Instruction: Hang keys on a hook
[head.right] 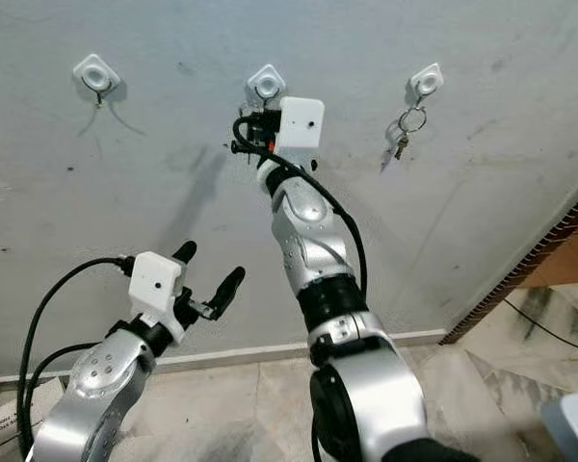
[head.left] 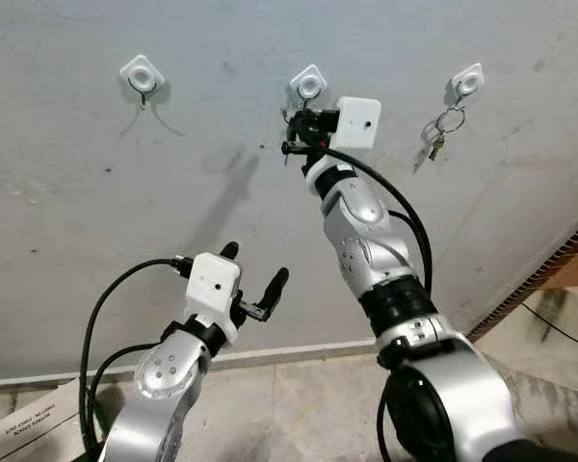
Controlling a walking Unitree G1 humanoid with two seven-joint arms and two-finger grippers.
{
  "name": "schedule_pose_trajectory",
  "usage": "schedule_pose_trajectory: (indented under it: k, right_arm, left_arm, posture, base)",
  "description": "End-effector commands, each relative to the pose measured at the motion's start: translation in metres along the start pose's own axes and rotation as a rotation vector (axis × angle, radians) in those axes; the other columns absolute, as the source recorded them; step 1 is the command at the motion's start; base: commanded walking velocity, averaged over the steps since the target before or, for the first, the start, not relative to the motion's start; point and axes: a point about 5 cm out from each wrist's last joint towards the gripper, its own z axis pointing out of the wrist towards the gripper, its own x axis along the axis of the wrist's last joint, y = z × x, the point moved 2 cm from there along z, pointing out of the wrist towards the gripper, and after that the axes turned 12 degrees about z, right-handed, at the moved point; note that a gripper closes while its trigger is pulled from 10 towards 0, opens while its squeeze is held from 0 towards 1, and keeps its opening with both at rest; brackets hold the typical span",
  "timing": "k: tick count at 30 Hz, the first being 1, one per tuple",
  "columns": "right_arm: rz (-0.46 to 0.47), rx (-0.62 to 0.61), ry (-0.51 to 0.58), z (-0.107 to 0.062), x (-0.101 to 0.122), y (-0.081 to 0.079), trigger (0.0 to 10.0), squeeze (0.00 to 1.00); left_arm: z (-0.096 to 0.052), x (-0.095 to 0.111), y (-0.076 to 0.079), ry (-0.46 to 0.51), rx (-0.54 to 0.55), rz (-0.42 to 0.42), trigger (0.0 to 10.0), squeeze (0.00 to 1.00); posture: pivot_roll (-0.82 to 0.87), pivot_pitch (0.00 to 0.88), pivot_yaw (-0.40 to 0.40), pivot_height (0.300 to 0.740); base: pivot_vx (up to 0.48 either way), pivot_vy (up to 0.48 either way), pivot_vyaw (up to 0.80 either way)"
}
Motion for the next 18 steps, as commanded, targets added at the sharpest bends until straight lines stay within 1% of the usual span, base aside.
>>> schedule_pose_trajectory:
  k: [1,3,7,11,12,18]
  right_arm:
    - [0.026,0.034,0.018,0.006,0.003,-0.017,10.0,0.0]
    - [0.019,0.034,0.034,0.01,0.009,-0.017,10.0,0.0]
    - [0.016,0.021,0.053,0.013,0.016,-0.013,10.0,0.0]
    - [0.021,0.01,0.067,0.014,0.022,-0.007,10.0,0.0]
    - [0.021,0.003,0.076,0.013,0.025,-0.002,10.0,0.0]
    - [0.026,0.001,0.067,0.01,0.022,0.007,10.0,0.0]
  left_arm:
    - [-0.002,0.004,0.002,0.004,-0.001,0.012,10.0,0.0]
    - [-0.005,0.003,0.004,-0.006,0.003,0.006,10.0,0.0]
    - [-0.006,0.003,0.006,-0.008,0.001,0.002,10.0,0.0]
    - [-0.006,0.004,0.006,-0.009,-0.002,0.0,10.0,0.0]
    - [-0.006,0.003,0.006,-0.01,-0.005,-0.001,10.0,0.0]
    - [-0.005,0.003,0.006,-0.011,-0.013,-0.005,10.0,0.0]
  posture:
    - [0.25,0.055,-0.089,0.74]
    - [0.25,0.055,-0.091,0.74]
    - [0.25,0.056,-0.092,0.74]
    - [0.24,0.056,-0.088,0.74]
    - [0.24,0.056,-0.088,0.74]
    - [0.22,0.055,-0.078,0.74]
  base:
    - [0.0,0.0,0.0]
    - [0.0,0.0,0.0]
    - [0.0,0.0,0.0]
    - [0.0,0.0,0.0]
    - [0.0,0.0,0.0]
    - [0.0,0.0,0.0]
